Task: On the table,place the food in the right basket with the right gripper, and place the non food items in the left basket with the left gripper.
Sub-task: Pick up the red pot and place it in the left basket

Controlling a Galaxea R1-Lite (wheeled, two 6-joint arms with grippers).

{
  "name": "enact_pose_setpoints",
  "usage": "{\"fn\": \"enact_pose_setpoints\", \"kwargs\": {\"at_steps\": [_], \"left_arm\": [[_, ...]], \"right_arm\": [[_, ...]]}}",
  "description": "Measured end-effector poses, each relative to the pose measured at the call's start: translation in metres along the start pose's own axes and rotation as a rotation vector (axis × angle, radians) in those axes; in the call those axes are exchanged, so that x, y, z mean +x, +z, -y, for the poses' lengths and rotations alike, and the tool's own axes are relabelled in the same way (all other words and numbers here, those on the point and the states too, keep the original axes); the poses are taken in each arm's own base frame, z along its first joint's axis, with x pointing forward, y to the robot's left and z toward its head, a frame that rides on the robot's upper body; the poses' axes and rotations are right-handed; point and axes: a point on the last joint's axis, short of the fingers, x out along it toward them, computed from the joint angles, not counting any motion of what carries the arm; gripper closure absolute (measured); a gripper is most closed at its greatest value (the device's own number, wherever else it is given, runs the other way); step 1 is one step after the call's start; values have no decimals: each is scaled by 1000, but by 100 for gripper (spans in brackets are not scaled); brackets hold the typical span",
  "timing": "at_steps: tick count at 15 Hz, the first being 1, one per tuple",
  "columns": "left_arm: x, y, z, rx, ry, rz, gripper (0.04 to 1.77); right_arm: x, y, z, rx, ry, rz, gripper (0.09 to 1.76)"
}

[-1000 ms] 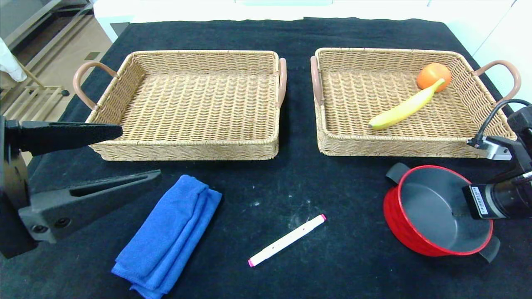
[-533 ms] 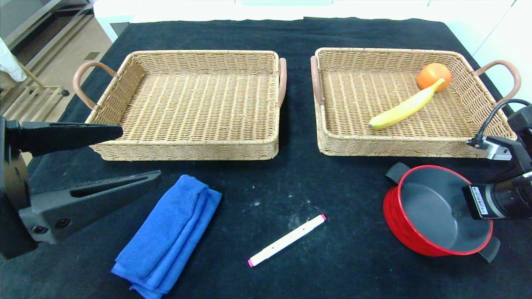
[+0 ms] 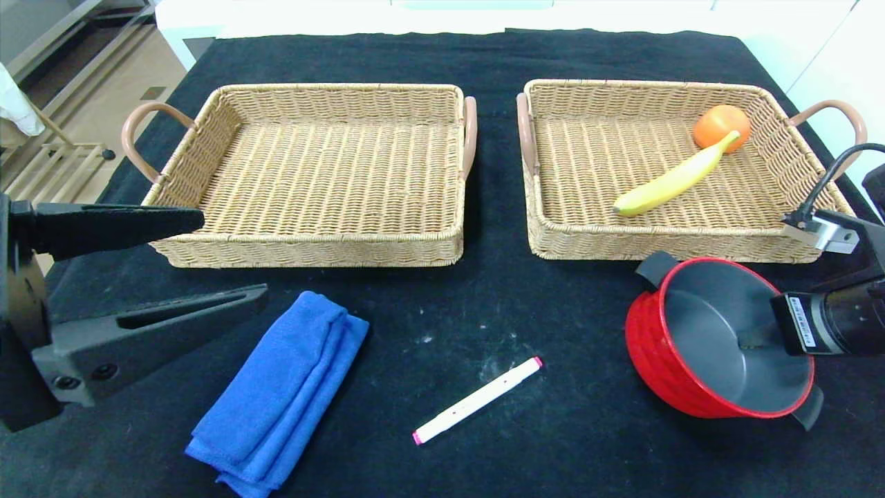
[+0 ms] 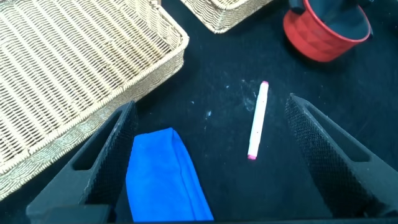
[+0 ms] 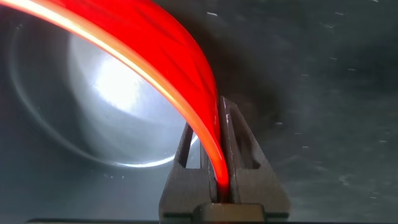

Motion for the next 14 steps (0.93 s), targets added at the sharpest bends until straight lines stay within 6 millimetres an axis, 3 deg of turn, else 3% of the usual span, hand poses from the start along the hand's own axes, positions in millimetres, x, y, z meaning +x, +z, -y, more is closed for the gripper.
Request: {"fn": "enact_pose_setpoints", "kwargs": {"at_steps": [5, 14], "left_arm": [[-1, 0, 0, -1, 2, 0, 9], [-1, -1, 0, -3, 5, 0, 9]], "right_arm": [[-14, 5, -35, -3, 102, 47, 164], [-51, 46, -109, 24, 291, 236, 164]]}}
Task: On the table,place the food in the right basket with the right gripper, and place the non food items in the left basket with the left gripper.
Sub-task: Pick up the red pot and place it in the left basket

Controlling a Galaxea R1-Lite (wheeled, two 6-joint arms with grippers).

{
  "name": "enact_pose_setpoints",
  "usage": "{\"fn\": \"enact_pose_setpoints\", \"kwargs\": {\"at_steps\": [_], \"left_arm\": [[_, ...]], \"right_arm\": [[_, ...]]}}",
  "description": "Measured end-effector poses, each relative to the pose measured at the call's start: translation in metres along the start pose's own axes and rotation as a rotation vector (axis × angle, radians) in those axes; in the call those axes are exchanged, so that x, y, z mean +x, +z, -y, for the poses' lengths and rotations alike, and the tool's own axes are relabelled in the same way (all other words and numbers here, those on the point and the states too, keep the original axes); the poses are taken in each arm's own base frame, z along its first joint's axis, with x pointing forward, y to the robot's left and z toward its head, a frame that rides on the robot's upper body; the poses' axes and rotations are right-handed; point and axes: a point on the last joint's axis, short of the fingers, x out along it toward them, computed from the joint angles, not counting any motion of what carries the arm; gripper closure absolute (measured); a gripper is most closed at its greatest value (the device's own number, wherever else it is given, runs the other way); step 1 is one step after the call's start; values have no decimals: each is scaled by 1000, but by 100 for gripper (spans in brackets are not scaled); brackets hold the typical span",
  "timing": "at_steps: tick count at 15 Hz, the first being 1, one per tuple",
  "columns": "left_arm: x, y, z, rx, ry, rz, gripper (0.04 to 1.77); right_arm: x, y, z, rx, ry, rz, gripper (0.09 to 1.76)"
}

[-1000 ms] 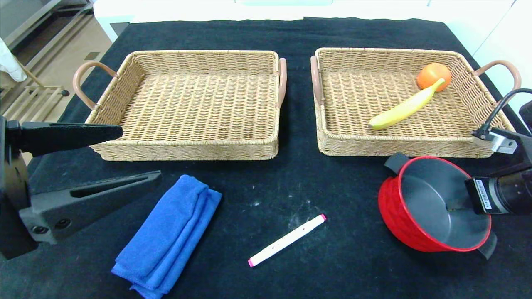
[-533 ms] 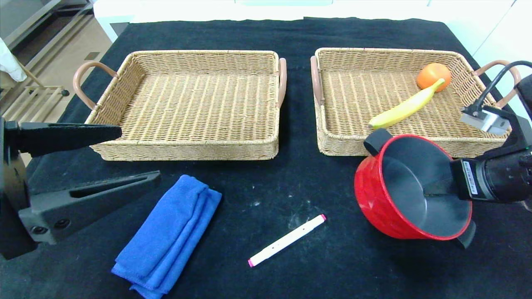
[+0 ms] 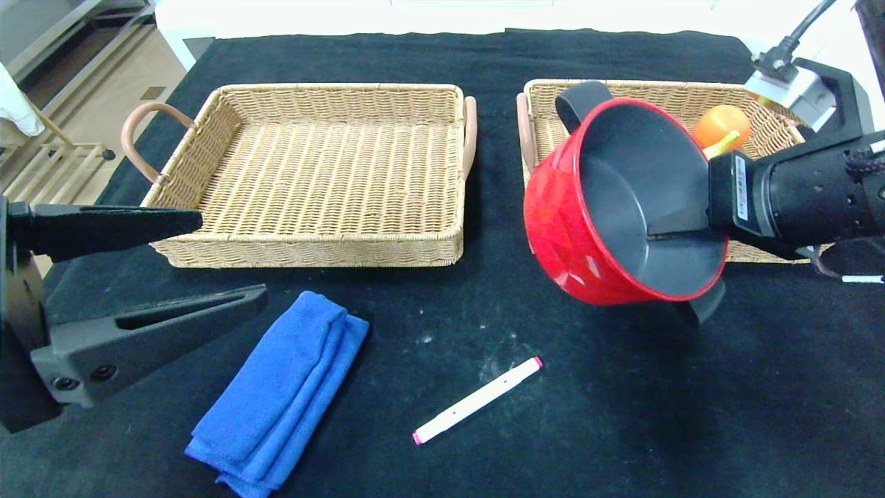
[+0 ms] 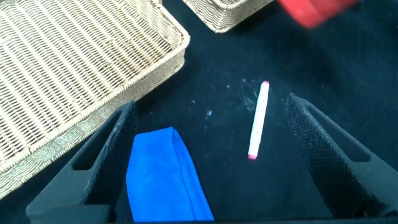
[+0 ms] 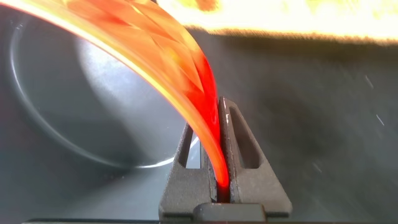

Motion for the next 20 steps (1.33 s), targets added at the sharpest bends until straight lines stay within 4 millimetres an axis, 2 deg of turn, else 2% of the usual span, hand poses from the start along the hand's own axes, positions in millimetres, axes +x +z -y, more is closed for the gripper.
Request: {"fn": "enact_pose_setpoints", "kwargs": {"at_steps": [4, 8, 12, 20], "left_arm": [[1, 0, 0, 0, 0, -2, 9], [2, -1, 0, -1, -1, -4, 9], [2, -1, 0, 0, -3, -6, 9], [1, -1, 0, 2, -5, -4, 9]], "right_arm": [[16, 20, -32, 1, 37, 79, 164], [42, 37, -53, 22, 106, 172, 164], [64, 39, -72, 14, 158, 262, 164], [104, 23, -118, -99, 210, 451, 164]]}}
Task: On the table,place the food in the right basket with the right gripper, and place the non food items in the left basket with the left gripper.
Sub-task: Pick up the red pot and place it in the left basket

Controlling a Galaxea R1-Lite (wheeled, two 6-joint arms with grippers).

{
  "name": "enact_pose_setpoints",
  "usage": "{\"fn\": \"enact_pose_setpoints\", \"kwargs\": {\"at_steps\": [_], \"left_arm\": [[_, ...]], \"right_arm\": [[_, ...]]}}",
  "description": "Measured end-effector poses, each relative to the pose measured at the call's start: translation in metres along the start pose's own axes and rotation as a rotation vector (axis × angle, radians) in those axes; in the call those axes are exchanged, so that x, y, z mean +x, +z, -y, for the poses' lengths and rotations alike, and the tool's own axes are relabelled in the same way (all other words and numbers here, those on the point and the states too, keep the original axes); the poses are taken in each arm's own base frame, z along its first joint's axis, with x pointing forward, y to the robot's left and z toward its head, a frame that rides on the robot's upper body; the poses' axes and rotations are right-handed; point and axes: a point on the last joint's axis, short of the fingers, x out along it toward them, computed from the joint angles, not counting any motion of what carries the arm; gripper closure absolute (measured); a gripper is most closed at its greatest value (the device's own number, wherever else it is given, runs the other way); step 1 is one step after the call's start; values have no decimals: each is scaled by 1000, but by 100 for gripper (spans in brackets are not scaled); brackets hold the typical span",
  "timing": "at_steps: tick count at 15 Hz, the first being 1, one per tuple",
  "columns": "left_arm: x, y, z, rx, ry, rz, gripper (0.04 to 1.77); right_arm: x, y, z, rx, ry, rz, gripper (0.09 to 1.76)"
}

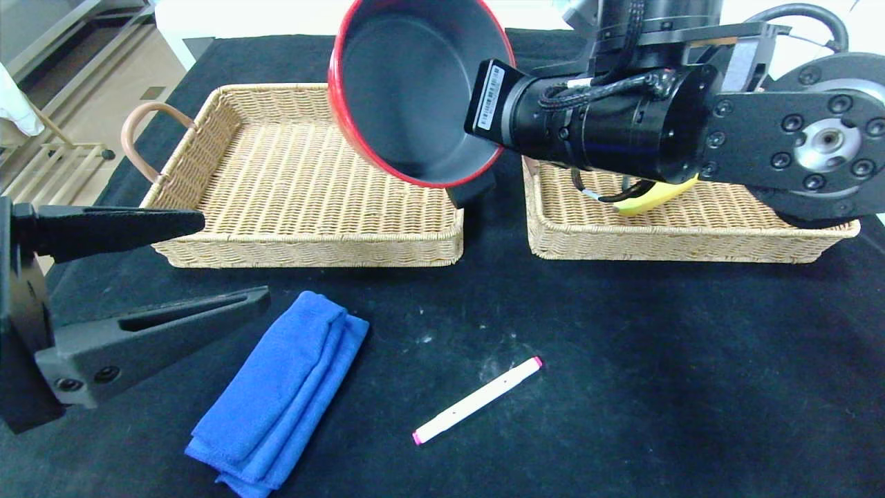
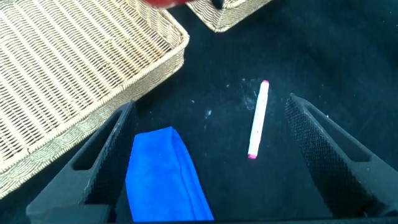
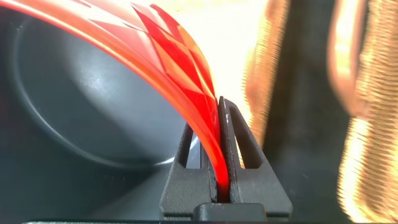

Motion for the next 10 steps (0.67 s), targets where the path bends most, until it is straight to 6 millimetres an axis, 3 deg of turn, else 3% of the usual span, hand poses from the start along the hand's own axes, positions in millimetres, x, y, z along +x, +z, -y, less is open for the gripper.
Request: {"fn": "enact_pose_setpoints", "kwargs": {"at_steps": [5, 10], "left_arm": [[1, -1, 0, 0, -4, -5, 9], [3, -2, 0, -1, -11, -12, 9]], "right_arm": [[16, -12, -5, -62, 28, 54, 164], [37, -21, 4, -134, -9, 120, 164]]}}
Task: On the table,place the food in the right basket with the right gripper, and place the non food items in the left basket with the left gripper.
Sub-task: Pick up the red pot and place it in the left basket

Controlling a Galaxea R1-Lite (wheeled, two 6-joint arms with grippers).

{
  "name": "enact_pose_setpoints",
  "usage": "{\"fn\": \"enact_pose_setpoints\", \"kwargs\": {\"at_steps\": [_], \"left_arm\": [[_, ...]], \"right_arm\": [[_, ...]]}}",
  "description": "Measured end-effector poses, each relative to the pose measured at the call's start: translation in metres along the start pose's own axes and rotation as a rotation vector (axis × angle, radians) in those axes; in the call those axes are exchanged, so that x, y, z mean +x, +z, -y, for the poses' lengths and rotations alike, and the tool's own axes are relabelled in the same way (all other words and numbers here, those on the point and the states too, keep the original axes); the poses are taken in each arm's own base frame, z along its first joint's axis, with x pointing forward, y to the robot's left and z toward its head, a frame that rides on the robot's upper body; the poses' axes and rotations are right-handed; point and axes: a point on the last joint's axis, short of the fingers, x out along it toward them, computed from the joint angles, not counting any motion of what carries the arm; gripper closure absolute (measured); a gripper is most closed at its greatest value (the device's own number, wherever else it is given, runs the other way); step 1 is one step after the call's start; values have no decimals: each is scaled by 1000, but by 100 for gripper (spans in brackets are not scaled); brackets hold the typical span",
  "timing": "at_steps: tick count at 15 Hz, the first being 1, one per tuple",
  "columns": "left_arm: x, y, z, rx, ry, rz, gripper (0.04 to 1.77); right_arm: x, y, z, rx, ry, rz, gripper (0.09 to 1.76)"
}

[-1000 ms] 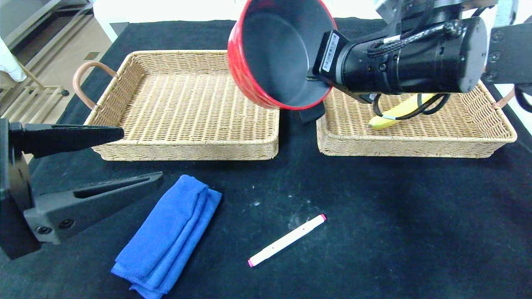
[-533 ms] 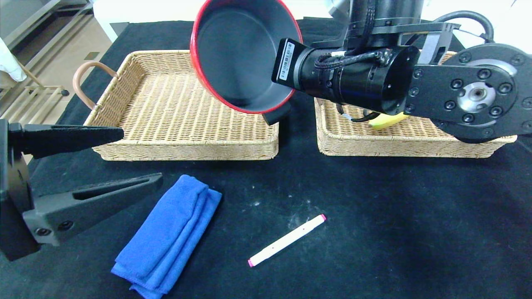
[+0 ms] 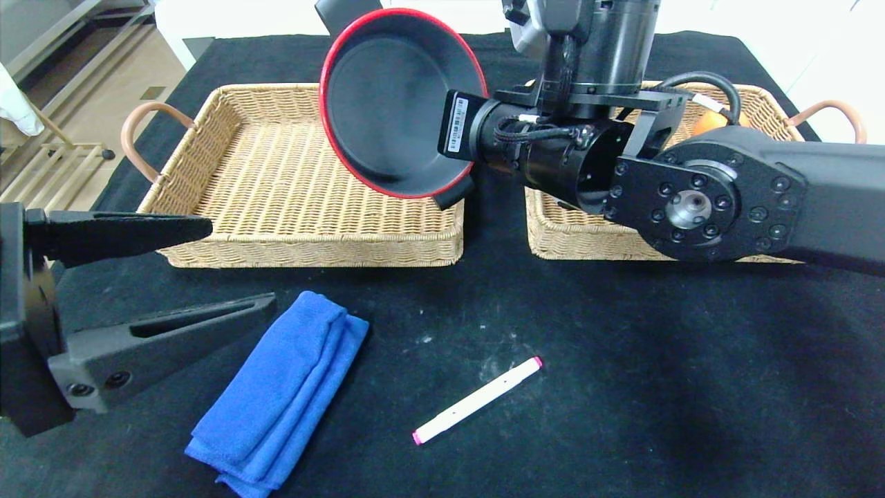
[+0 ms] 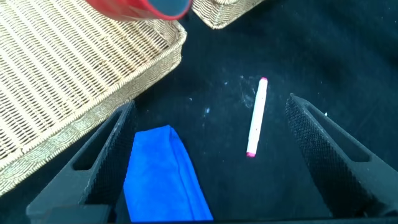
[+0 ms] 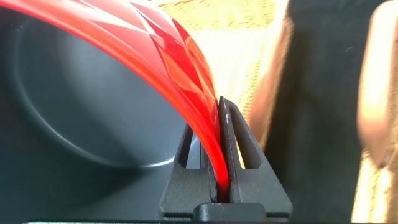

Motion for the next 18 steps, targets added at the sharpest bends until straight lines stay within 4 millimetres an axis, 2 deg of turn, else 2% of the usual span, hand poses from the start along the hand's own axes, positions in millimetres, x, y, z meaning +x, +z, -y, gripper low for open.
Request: {"fn": "enact_pose_setpoints", "kwargs": {"at_steps": [5, 12, 16, 18], "left_arm": [[2, -2, 0, -1, -3, -7, 9], [2, -2, 0, -1, -3, -7, 9], [2, -2, 0, 0, -3, -6, 9], [2, -1, 0, 0, -3, -5, 9]], "right_arm": [[14, -17, 3, -37, -27, 21, 164], [15, -19, 2, -37, -25, 14, 164], [15, -20, 2, -38, -23, 8, 108], [15, -20, 1, -38, -20, 8, 87]]}}
